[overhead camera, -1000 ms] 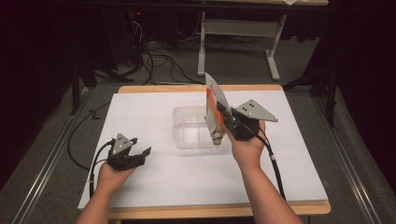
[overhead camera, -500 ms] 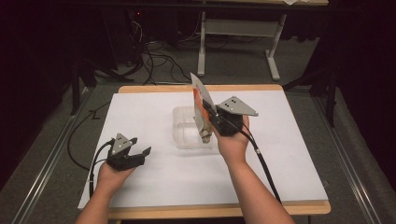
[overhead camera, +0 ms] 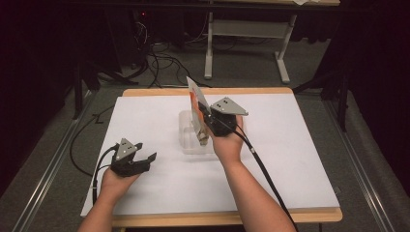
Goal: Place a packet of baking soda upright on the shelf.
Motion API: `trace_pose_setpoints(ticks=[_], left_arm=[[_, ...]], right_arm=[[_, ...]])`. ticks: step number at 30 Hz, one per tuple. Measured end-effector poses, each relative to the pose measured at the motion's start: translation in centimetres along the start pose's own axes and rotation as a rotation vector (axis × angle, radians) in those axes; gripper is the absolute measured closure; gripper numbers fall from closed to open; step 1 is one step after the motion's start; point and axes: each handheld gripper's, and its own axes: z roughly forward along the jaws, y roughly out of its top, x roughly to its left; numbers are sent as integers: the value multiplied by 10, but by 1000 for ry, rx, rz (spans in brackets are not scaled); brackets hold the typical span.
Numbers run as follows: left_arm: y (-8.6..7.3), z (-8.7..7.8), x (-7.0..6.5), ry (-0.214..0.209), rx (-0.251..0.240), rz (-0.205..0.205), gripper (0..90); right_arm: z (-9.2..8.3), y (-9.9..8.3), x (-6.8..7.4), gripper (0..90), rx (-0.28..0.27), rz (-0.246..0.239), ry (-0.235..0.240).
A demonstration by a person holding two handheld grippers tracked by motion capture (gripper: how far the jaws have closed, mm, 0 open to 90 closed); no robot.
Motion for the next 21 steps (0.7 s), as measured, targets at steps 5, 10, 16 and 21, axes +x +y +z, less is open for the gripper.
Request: trace_pose_setpoints(ticks=[5,10,16,21], left_arm=[[0,0,0,-1,0,2,331],[0,0,0,-2,3,5,331],[0,1,0,-4,2,4,331],[0,1,0,-5,2,5,331]], right_arm=[[8,-3,0,900,7,-10,-7],[14,-7,0,900,0,-40,-10],[21,-17,3,900,20,-52,-10],[24,-26,4,900,19,-45,-4]])
